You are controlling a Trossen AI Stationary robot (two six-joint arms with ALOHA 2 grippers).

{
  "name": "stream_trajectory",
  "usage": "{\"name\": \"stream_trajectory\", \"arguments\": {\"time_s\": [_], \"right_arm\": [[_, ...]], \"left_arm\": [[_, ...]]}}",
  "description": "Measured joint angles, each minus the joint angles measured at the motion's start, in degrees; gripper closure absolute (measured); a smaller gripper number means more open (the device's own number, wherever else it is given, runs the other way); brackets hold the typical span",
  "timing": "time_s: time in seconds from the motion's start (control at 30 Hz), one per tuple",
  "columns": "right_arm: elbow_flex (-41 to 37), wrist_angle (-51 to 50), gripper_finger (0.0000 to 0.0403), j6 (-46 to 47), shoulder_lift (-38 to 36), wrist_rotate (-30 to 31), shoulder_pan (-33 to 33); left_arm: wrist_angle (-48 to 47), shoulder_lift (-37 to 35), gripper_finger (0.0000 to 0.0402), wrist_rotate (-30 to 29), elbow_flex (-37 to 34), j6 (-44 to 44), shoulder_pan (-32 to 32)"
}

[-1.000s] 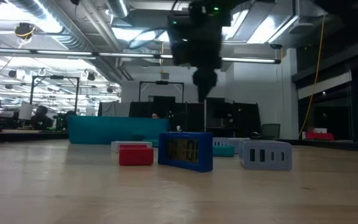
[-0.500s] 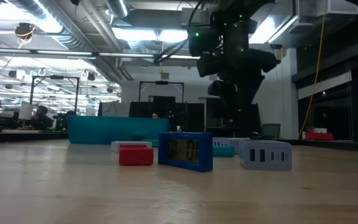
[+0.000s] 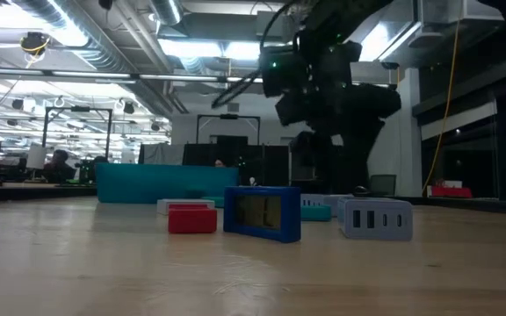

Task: Pick & Place Office items
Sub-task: Put the top light blue charger adapter into the blue bin

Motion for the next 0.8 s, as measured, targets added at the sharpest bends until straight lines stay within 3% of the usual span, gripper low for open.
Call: {"name": "stream_trajectory", "arguments": {"time_s": [0.23, 0.8], "right_arm": [[0.64, 6.59, 0.0092, 1.58, 0.70, -0.01, 1.84], [3.74, 6.59, 0.0092, -1.62, 0.70, -0.03, 1.89]], "left_arm": [[-0.61, 0.77, 0.0162, -0.23, 0.00, -0.62, 0.00], [-0.62, 1.06, 0.0162, -0.25, 0.00, -0.07, 0.00]]}}
